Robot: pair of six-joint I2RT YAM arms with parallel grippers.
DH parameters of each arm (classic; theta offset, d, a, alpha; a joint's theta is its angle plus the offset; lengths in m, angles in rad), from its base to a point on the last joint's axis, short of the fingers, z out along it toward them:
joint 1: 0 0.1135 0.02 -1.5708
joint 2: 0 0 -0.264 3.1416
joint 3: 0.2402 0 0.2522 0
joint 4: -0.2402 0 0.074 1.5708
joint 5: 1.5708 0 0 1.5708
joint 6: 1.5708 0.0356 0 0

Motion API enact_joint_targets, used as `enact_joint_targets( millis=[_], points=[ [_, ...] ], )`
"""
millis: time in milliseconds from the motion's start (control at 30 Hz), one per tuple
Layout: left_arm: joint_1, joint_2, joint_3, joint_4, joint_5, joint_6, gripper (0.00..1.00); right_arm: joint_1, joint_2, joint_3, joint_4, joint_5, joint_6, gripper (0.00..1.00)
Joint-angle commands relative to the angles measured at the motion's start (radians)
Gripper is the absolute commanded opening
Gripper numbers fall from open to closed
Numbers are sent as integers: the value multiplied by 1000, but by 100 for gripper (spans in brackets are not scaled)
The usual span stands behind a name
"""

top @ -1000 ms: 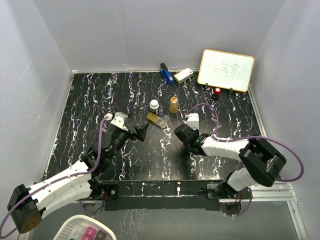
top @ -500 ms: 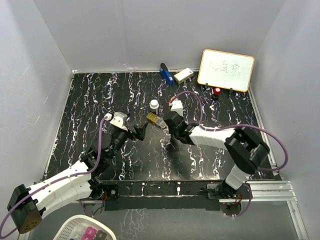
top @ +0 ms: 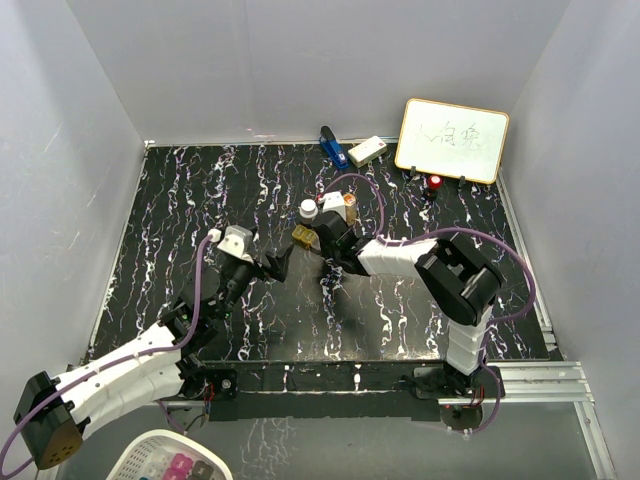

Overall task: Sort the pills into containers
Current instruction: Place the pill in the pill container.

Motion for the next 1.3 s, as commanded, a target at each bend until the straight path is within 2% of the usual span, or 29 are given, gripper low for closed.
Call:
enact_joint_targets(
  millis=[0, 67, 167, 933, 1267],
  points=[
    [0, -20, -8, 23, -19, 14, 99, -12, 9, 43, 54, -17, -16, 0],
    [-1, -13, -6, 25, -16, 14, 99, -13, 8, 41, 54, -22, -18, 7],
    [-1, 3, -3, 30, -10, 16, 99, -12, -2, 37, 54, -31, -17, 11],
    [0, 5, 5, 29, -2, 16, 99, 28, -153, -7, 26, -13, -40, 15],
    [-1, 4, 6, 31, 0, 13, 99, 29, -206, 4, 30, 158, -107, 14]
  ],
)
